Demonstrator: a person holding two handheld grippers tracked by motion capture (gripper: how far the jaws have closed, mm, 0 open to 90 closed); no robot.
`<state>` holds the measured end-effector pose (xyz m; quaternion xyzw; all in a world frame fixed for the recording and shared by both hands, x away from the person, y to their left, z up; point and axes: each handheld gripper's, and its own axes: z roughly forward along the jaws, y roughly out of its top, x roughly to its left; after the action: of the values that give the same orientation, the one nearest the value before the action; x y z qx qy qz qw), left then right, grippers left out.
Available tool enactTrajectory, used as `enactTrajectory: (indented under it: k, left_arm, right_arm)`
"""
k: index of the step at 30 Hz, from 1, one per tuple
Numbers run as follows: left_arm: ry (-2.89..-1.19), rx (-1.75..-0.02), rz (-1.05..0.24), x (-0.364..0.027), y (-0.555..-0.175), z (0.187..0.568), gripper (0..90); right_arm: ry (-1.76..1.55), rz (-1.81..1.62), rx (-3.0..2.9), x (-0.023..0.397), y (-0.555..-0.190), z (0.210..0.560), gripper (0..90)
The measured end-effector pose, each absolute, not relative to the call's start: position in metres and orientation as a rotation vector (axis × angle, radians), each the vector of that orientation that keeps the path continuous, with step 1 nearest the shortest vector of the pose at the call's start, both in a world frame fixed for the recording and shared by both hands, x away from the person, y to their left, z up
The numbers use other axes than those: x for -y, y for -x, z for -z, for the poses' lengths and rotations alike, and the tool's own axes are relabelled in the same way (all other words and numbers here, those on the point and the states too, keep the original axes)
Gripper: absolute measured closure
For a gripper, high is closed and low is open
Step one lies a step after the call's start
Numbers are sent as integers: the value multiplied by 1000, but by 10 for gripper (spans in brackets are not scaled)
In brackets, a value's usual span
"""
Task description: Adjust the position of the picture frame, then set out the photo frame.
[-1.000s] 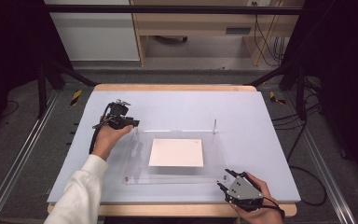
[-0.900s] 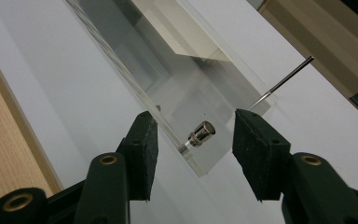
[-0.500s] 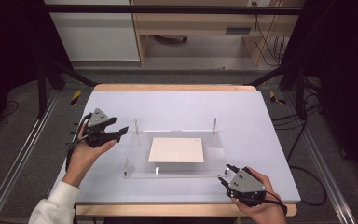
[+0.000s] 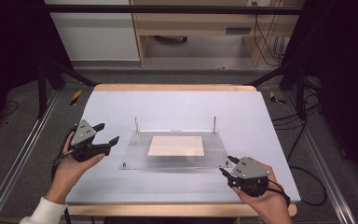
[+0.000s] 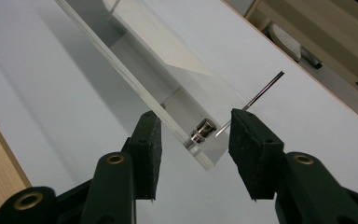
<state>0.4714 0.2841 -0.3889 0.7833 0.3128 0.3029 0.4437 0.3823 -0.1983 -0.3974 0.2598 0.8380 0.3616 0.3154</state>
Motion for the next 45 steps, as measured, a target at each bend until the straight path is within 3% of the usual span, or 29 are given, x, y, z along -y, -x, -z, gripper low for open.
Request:
enactTrajectory:
  k: [11,28,45]
  left_arm:
    - [-1982,-744,-732,-292,-459,403,293]
    - [-2059,-586,-662,-269,-430,412,297]
    - [-2042,-346,-806,-234,-393,376,364]
  right_arm:
    - [-729,-968,-2210,198,-392,382,557]
    - [-764,-948,-2239,197,-400,369,560]
    - [-773,-936,-2246,196,-402,366,561]
